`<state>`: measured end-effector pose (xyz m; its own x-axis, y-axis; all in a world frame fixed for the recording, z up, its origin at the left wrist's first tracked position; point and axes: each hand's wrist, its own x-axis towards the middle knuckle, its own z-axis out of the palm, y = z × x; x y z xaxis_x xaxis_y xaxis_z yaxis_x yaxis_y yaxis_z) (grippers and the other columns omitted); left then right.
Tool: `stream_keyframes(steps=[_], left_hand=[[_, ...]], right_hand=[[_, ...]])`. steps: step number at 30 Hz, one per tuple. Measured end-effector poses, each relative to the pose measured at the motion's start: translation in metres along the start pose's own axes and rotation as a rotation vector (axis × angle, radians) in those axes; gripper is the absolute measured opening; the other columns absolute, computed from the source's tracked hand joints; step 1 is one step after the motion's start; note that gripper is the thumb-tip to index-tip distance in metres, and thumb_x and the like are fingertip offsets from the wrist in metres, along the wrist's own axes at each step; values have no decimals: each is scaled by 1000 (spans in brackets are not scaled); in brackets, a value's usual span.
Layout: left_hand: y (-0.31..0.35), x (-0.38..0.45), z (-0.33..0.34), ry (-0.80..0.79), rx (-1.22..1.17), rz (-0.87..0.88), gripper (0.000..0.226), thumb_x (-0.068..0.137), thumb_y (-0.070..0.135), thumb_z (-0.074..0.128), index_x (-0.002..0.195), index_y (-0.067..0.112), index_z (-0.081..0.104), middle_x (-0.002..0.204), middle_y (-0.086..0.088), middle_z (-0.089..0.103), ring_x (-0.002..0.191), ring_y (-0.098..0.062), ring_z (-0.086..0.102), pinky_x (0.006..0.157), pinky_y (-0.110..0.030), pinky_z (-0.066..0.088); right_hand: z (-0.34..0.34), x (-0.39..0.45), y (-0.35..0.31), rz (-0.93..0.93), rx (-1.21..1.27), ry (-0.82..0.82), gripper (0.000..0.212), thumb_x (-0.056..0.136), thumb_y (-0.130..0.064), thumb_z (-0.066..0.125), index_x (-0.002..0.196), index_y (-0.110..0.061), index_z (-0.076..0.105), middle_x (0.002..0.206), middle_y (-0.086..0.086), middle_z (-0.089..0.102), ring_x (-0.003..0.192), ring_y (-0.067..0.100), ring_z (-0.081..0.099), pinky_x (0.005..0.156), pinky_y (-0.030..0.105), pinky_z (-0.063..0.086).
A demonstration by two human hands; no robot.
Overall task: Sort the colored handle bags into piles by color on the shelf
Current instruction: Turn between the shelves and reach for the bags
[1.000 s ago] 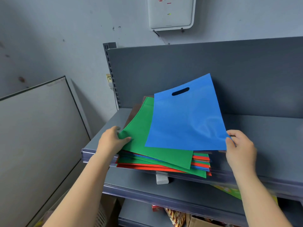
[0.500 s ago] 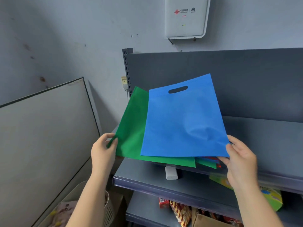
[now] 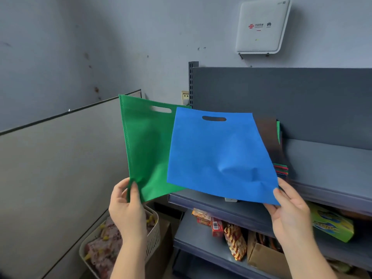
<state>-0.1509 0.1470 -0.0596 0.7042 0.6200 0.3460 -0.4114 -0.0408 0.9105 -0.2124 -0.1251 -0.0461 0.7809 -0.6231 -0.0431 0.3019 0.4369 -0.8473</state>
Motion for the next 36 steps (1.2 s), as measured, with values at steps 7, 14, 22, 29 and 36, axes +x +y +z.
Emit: stream_keyframes(steps=[7,14,22,29,36], left_hand=[[37,-26,-61,10,-98,126,28,94,5,54,89,32,61,77,18,71,71,2,64,65,-12,51],[91,-37,-134,93,-122,244,25,88,17,56,87,39,65,82,11,72,75,-5,66,69,-19,55],[154,-63,-224,233,-45,332,21,84,21,56,88,39,67,87,3,74,80,-15,69,74,-28,56],[207,-99,-305,384,122,400,11,81,37,64,91,40,65,95,-6,71,93,-34,65,95,-55,47],[231,-133,-397,625,164,313,17,82,28,59,86,44,66,86,6,74,80,-14,69,94,-52,46]], right_hand=[[1,-52,4,-25,-27,-108,29,97,1,42,94,-17,63,82,-8,74,75,5,70,60,20,57],[31,-89,9,64,90,-323,32,98,2,38,97,-19,63,84,-8,74,78,5,70,63,20,57],[80,-141,19,313,175,-603,34,97,3,38,95,-19,62,84,-7,75,76,7,71,60,23,58],[129,-224,60,396,-104,-1002,26,92,10,48,94,-14,59,72,-6,74,65,5,69,55,17,55],[151,-315,78,422,32,-1161,31,93,10,44,96,-17,60,80,-5,74,74,7,70,66,21,58]])
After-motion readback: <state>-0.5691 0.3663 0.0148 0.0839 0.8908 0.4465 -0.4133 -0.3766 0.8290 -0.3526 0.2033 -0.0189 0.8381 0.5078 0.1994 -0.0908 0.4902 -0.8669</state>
